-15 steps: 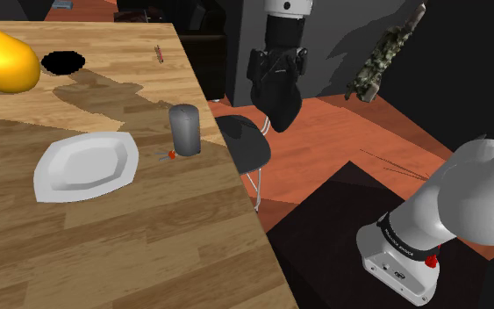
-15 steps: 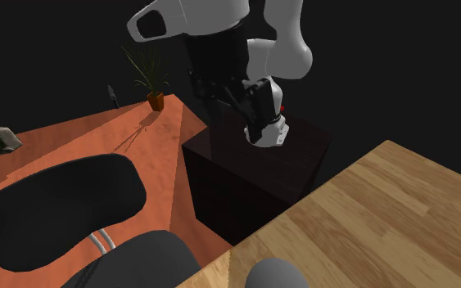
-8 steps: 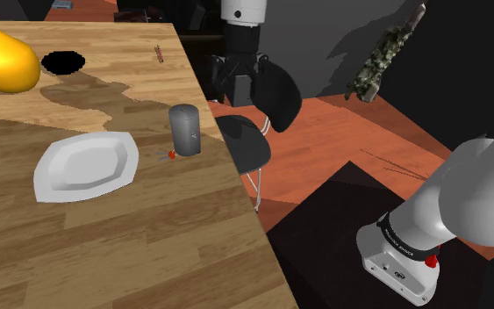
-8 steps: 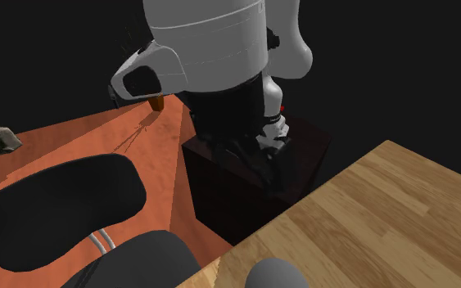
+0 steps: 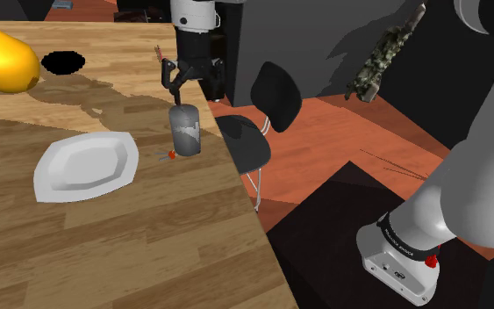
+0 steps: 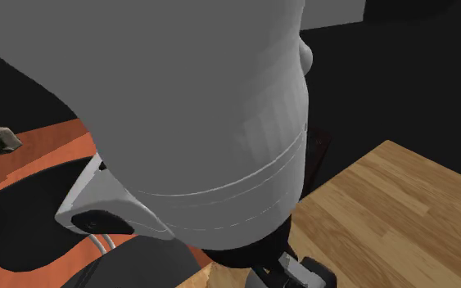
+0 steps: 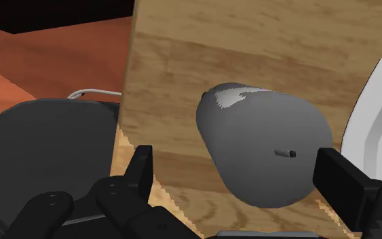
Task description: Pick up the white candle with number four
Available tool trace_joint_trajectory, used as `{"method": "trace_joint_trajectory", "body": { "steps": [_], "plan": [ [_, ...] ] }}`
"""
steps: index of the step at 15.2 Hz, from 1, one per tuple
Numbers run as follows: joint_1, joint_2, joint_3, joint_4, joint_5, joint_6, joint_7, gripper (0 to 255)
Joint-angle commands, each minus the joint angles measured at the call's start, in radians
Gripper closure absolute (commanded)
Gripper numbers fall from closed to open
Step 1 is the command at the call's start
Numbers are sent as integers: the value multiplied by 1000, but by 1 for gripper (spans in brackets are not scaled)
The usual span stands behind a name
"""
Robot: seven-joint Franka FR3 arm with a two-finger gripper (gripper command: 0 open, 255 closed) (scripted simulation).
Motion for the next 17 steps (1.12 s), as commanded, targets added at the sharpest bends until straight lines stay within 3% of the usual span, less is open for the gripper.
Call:
{"method": "trace_joint_trajectory", "body": {
  "steps": [1, 3, 12, 13, 17],
  "plan": [
    [20, 82, 4, 101, -12, -14, 28, 0],
    [32, 132, 4, 166, -19, -26, 41, 0],
    [33, 153, 2, 96, -20, 64, 29, 0],
    [32, 154, 1, 95, -20, 65, 27, 255],
    [32, 155, 1, 95, -21, 67, 28, 255]
  ]
}}
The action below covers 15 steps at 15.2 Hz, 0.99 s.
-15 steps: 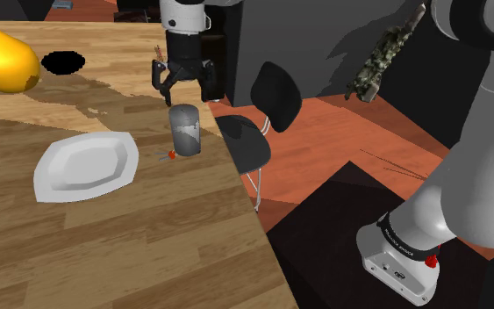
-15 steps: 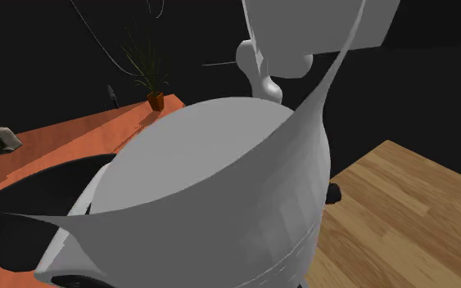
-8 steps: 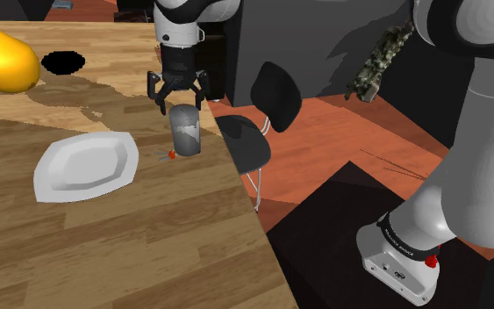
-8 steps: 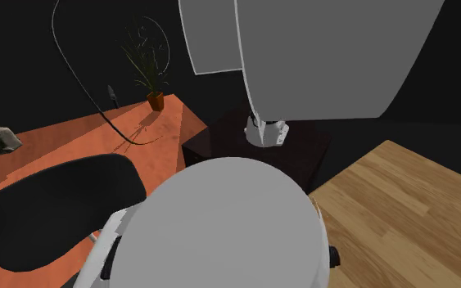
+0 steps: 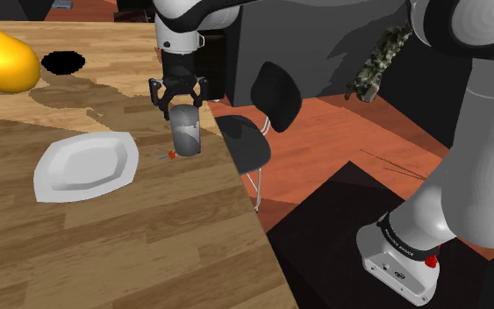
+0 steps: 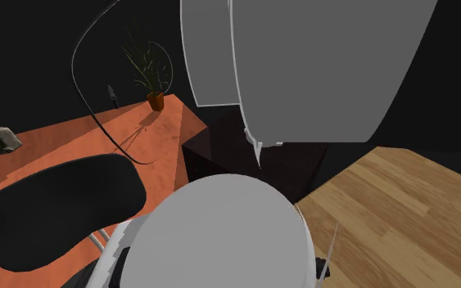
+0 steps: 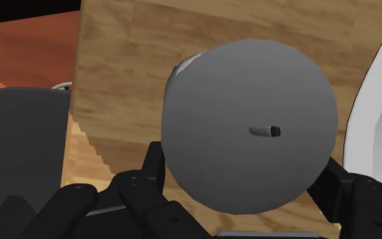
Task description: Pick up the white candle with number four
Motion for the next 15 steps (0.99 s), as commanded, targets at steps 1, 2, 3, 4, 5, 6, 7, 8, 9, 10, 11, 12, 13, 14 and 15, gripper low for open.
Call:
{"method": "trace_joint_trajectory", "body": {
  "steps": [1, 2, 3, 4, 5, 6, 7, 8, 9, 10, 11, 12, 13, 14, 15],
  "plan": [
    [1, 1, 1, 0, 0, 0, 0, 255],
    [1, 2, 1, 0, 0, 0, 0, 255],
    [1, 1, 1, -2, 0, 1, 0, 255],
    [1, 1, 1, -2, 0, 2, 0, 255],
    [1, -1, 1, -1, 1, -2, 1, 255],
    [1, -5, 1, 7, 1, -14, 2, 255],
    [1, -8, 2, 16, 1, -25, 4, 255],
    [1, -11, 2, 25, 2, -37, 6, 255],
    [1, -14, 2, 34, 2, -49, 7, 255],
    [1, -17, 3, 43, 2, -61, 9, 255],
    [0, -19, 3, 53, 2, -73, 10, 255],
    [1, -22, 3, 63, 2, -85, 12, 255],
    [1, -24, 4, 74, 2, -97, 14, 255],
    [1, -25, 4, 84, 2, -110, 16, 255],
    [1, -27, 4, 95, 2, -122, 17, 255]
  ]
}}
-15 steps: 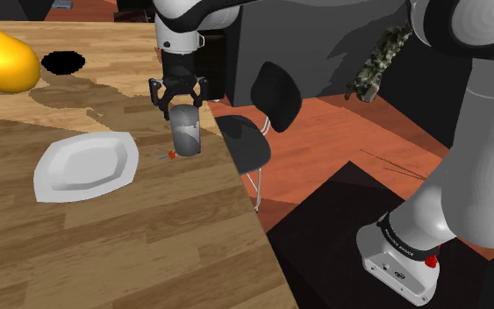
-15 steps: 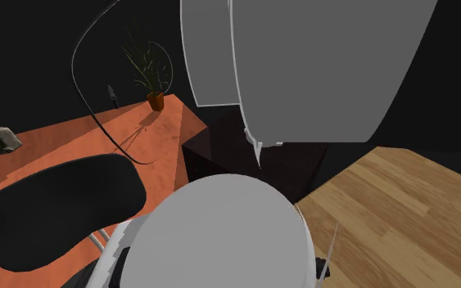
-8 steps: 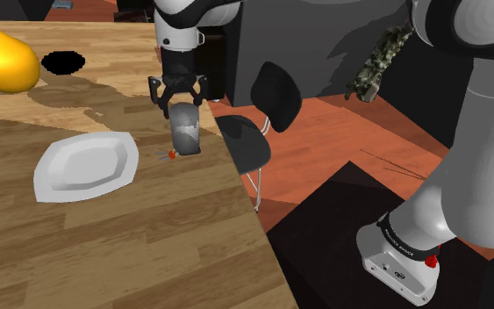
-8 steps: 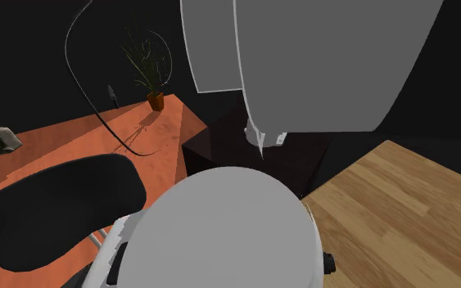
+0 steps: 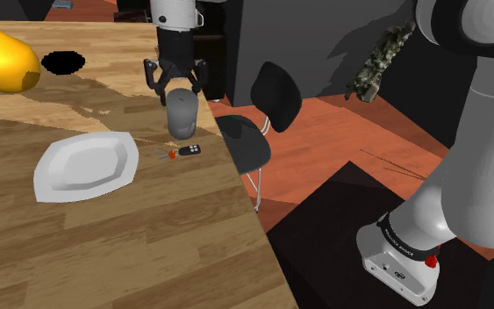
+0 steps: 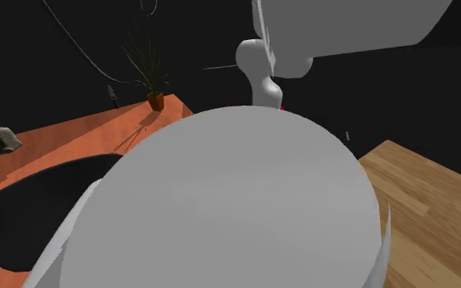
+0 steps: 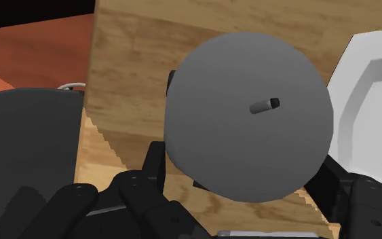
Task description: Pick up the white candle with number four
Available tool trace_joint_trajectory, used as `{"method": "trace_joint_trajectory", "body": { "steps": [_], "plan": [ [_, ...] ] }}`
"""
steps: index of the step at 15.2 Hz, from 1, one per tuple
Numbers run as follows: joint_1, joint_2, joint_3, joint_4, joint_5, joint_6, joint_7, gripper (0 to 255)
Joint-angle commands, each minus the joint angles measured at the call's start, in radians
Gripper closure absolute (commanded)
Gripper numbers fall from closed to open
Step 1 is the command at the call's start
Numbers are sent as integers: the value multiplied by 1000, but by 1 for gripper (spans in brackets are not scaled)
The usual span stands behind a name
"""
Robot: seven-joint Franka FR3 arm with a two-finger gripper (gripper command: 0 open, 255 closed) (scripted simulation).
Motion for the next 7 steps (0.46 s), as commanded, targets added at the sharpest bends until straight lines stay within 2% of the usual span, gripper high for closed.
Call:
{"method": "trace_joint_trajectory", "body": {
  "steps": [1, 7],
  "plan": [
    [-1, -7, 1, 19, 1, -25, 2, 255],
    [0, -10, 2, 70, 0, -79, 10, 255]
  ]
}}
